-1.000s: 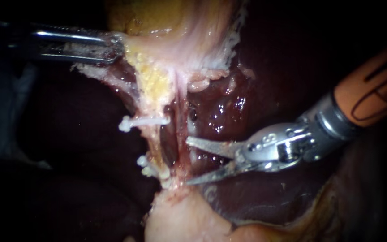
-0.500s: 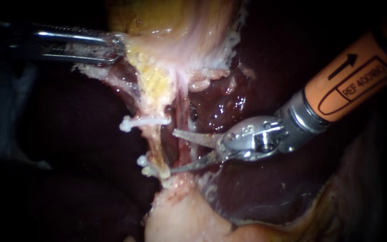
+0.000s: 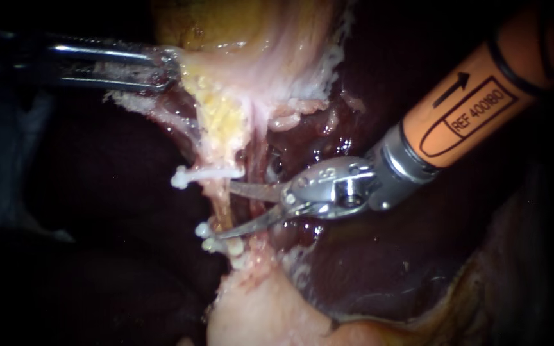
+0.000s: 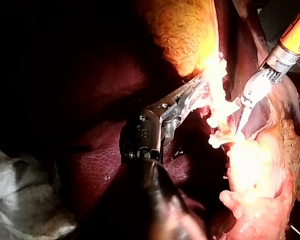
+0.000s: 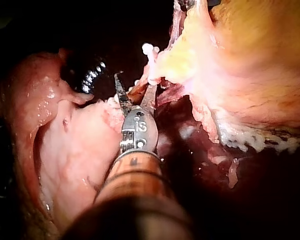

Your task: Go to the cutting position left tube

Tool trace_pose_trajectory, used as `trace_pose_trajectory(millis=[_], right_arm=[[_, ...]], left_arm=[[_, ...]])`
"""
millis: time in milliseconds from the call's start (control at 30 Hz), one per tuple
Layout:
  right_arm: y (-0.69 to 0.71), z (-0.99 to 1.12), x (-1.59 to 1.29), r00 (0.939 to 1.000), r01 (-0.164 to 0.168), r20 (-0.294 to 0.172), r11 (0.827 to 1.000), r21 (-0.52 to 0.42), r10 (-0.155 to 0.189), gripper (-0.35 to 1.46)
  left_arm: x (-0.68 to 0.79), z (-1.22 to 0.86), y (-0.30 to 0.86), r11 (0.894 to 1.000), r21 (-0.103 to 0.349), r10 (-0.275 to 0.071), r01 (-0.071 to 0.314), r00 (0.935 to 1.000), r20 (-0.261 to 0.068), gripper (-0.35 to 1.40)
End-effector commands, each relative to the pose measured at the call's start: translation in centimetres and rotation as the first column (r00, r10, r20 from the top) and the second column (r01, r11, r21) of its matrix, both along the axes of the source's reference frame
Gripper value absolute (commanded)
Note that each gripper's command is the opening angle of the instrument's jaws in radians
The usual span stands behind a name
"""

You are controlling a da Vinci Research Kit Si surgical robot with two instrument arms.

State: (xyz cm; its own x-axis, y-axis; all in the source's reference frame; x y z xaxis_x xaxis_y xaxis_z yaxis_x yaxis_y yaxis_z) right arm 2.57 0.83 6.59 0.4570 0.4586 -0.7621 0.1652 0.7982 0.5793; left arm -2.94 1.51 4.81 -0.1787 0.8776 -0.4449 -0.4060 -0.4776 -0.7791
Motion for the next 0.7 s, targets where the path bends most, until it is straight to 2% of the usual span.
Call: trace_pose_trajectory(millis=[33, 433, 600, 700], right_arm=[[0.00, 0.01, 0.04, 1.0000, -0.003, 0.006, 1.000, 0.001, 0.003, 1.41], [-0.13, 0.16, 0.45, 0.9998, -0.016, 0.012, 1.000, 0.008, 0.016, 1.38], [-0.19, 0.08, 0.51, 0.9994, -0.033, -0.009, 0.999, 0.022, 0.033, 1.40], [-0.24, -0.03, 0.54, 0.9989, -0.030, -0.035, 0.999, 0.044, 0.031, 1.40]], left_arm=[[0.00, 0.00, 0.00, 1.000, -0.001, 0.000, 0.000, 1.0000, 0.000, -0.35], [-0.02, 0.01, 0.00, 1.000, -0.001, -0.001, 0.001, 1.0000, 0.000, -0.35], [-0.02, 0.01, 0.00, 1.000, -0.001, -0.001, 0.001, 1.0000, 0.000, -0.35], [-0.02, 0.01, 0.00, 1.000, -0.001, -0.001, 0.001, 1.0000, 0.000, -0.35]])
